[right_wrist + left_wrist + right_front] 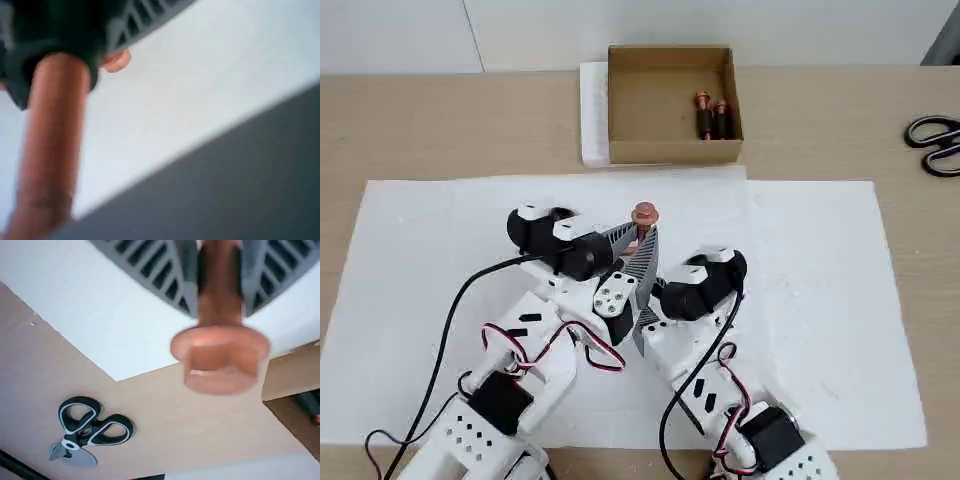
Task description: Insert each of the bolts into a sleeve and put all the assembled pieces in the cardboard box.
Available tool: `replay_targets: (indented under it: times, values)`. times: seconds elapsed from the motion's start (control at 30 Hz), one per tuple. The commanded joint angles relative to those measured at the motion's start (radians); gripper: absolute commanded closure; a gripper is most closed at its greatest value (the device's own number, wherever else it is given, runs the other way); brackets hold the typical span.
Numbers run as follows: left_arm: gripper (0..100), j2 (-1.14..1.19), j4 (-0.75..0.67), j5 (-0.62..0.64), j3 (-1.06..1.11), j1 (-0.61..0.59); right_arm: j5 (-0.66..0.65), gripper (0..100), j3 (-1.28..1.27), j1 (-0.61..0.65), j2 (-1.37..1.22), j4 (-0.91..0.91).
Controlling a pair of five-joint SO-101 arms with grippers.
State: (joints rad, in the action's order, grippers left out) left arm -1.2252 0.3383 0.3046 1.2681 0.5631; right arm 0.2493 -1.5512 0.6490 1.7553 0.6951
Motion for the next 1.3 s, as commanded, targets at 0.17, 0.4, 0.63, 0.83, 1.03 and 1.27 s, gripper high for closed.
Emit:
replay_targets:
  times: [0.17, 0.4, 0.63, 0.83, 1.03, 1.27]
  values:
    - [99, -0.02, -0.005, -0.008, 0.042, 0.003, -0.012, 99.5, 0.011, 0.004, 0.004, -0.019]
    - [99, -0.02, -0.055, -0.008, 0.044, 0.0, -0.012, 99.5, 0.011, 0.004, 0.005, -0.019]
    - [99, -0.02, -0.061, -0.009, 0.059, 0.0, -0.012, 99.5, 0.012, 0.005, 0.005, -0.018]
    - [99, -0.02, -0.091, -0.009, 0.058, -0.017, -0.012, 99.5, 0.012, 0.005, 0.005, -0.018]
    - [99, -0.02, -0.107, -0.008, 0.059, -0.026, -0.012, 99.5, 0.012, 0.005, 0.005, -0.018]
    - [99, -0.02, -0.091, -0.008, 0.061, -0.026, -0.012, 99.5, 0.012, 0.005, 0.005, -0.018]
